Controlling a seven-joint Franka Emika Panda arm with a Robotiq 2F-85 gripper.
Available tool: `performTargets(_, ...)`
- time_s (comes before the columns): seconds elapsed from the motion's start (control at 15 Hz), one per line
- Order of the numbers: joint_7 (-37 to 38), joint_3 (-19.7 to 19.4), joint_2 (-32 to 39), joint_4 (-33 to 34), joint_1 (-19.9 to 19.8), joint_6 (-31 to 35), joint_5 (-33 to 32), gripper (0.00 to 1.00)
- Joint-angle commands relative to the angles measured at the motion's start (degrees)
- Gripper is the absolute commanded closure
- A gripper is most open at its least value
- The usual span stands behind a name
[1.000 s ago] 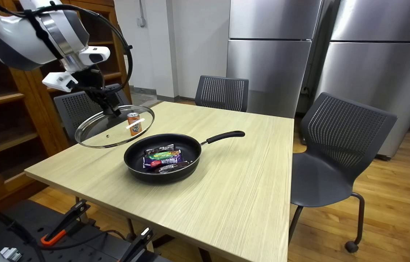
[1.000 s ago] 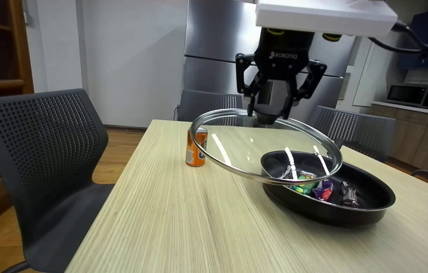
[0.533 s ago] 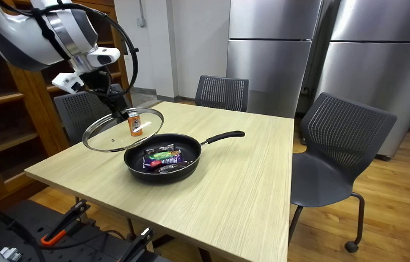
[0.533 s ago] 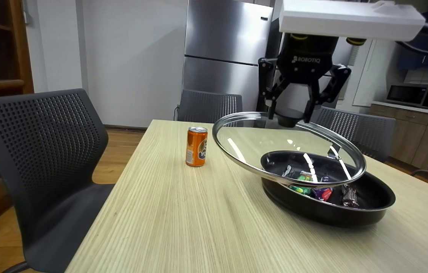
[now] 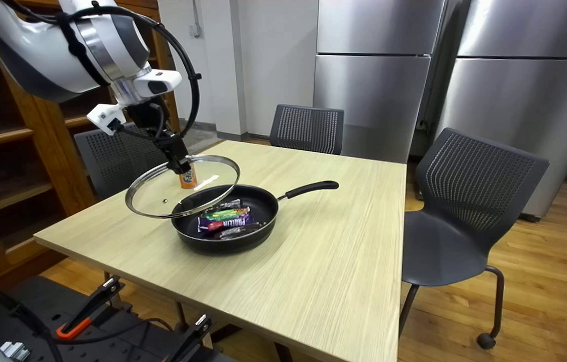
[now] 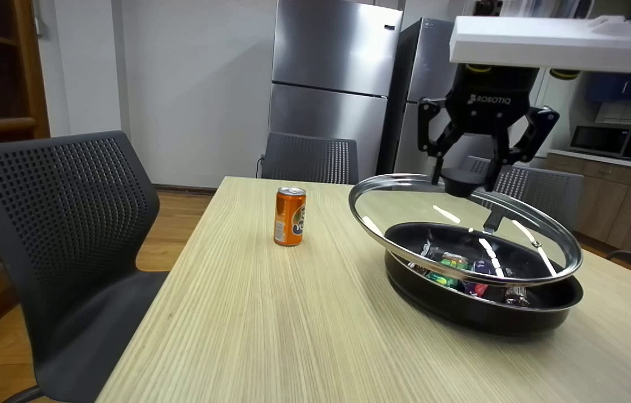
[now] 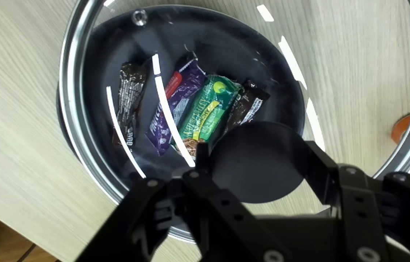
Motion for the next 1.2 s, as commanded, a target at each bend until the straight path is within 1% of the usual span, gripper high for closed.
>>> performTargets(0.0, 2.27, -1.83, -4.07, -2.04, -1.26, 0.48, -2.83, 0.61)
performTargets(0.4, 0.67, -5.79, -3.01, -1.86, -1.77, 1.31, -1.73, 0.61)
performTargets(0.67, -0.77, -7.77, -1.53, -1.2, -1.74, 1.64, 0.0, 0.61)
performTargets(0.73, -1.65, 2.2, -1.14, -1.05, -11.97, 1.65, 1.03, 0.61)
performTargets(0.8, -1.53, 3.43, -0.7, -0.78, -13.43, 1.46, 1.23, 0.61)
performTargets(0.93, -2.81, 7.57, 0.45, -0.42, -18.01, 1.5, 2.8, 0.61)
performTargets(1.0, -2.89, 3.0, 0.95, -0.35, -13.66, 1.7, 3.12, 0.61)
performTargets(1.07, -3.27, 3.87, 1.42, -0.2, -14.68, 1.71, 3.77, 0.61)
performTargets(1.13, -3.42, 9.21, 1.75, -0.06, -20.12, 1.57, 4.12, 0.61)
